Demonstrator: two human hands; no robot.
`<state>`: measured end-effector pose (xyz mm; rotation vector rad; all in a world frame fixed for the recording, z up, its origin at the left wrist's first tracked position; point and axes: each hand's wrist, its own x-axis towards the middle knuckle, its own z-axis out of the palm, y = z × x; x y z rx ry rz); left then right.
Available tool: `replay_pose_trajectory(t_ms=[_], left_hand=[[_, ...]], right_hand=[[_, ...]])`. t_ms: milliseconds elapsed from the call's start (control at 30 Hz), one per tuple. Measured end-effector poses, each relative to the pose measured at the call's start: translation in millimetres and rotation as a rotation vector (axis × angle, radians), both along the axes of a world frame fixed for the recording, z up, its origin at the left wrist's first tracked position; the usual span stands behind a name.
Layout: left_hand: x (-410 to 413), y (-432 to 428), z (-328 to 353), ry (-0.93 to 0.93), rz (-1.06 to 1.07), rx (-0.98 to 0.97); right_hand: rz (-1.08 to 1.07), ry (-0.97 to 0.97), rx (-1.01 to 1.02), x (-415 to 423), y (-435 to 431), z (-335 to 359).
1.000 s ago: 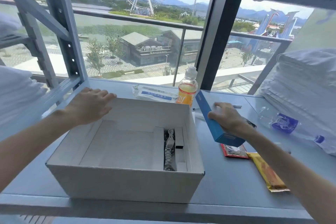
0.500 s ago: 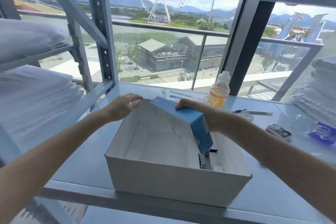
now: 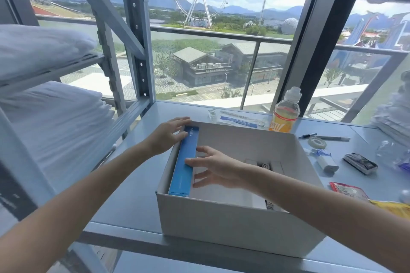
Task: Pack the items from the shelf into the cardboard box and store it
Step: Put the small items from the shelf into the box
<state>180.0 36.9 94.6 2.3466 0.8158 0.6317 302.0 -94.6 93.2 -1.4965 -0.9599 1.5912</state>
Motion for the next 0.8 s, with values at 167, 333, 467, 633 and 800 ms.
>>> replay_pose_trajectory(t_ms=[167,333,467,633,800], left_hand=[[0.6,1.7,-0.6,-0.01,-0.006,0.002],[10.2,3.2,5.2,0.065,0.044,0.013],[29.4,1.3,10.2,0.25,0.085,-0.013],[44.0,2.4,8.0,0.332,0.119,-0.002],[50.2,6.7,7.4,0.425,0.144,0.021]], right_hand=[[0.157,0.033,0.032,1.8,-3.3,-2.3],[0.171,-0.112,0.088,2.5,-9.3,-3.8],[0.177,-0.09,0.044,14.6,-12.6,-2.3],[0.341,-0.488,-0.007,30.2,-29.1,-1.2],[0.346,-0.932,0.17,77.4,-75.7,24.1]])
